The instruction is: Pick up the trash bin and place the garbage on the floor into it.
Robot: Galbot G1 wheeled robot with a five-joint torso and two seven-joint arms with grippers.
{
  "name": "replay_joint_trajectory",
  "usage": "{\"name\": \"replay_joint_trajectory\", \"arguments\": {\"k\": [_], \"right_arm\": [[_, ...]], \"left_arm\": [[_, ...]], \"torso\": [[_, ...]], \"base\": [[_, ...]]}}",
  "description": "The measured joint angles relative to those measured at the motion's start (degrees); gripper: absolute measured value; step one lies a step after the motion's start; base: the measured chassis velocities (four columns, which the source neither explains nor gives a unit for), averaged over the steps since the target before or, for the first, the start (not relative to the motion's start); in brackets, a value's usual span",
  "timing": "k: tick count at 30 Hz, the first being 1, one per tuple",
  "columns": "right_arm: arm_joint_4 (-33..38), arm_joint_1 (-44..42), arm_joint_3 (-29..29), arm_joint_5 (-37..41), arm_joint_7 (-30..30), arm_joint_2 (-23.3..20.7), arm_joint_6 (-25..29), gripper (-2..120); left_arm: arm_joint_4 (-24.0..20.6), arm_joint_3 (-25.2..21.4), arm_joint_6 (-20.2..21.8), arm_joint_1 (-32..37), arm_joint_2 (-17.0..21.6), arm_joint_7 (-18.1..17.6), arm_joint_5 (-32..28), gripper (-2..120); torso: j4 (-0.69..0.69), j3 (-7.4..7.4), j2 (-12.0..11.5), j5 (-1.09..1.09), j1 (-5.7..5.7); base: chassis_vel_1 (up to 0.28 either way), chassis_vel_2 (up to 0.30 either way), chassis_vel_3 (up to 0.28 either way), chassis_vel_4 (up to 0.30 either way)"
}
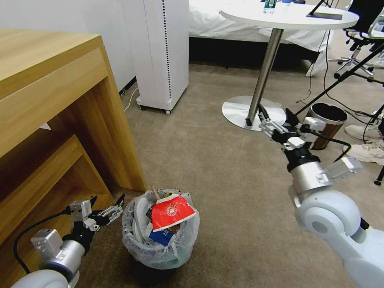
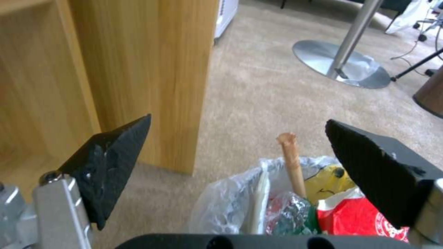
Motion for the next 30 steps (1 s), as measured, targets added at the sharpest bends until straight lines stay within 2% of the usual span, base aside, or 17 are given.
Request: {"name": "replay_joint_trajectory", "arguments": {"k": [7, 15, 24, 30], "right_arm": [[-2.26, -6.52, 6.51, -10.98, -4.15, 4.35, 3.54, 100], [-3.17, -11.76, 11.80, -18.65, -6.67, 8.49, 6.00, 100], [-3.58, -14.52, 13.53, -22.44, -7.70, 12.91, 7.60, 100], [-3.30, -17.79, 13.76, -24.82, -7.04, 17.53, 8.28, 100]], "left_arm": [[-0.34, 0.24, -0.77, -0.69, -0.58, 0.54, 3.08, 100], [-0.35, 0.21, -2.02, 0.74, 0.18, 1.40, 5.93, 100], [0.08, -0.03, -3.64, 1.52, 0.36, 2.25, 7.78, 100], [0.88, -0.20, -4.41, 1.78, 0.83, 2.36, 8.85, 100]], "torso": [[0.01, 0.00, 0.00, 0.00, 0.00], [0.00, 0.00, 0.00, -0.01, 0.00], [0.01, 0.00, 0.00, -0.01, 0.00], [0.01, 0.00, 0.00, -0.01, 0.00]], "base": [[0.000, 0.000, 0.000, 0.000], [0.000, 0.000, 0.000, 0.000], [0.000, 0.000, 0.000, 0.000], [0.000, 0.000, 0.000, 0.000]]}}
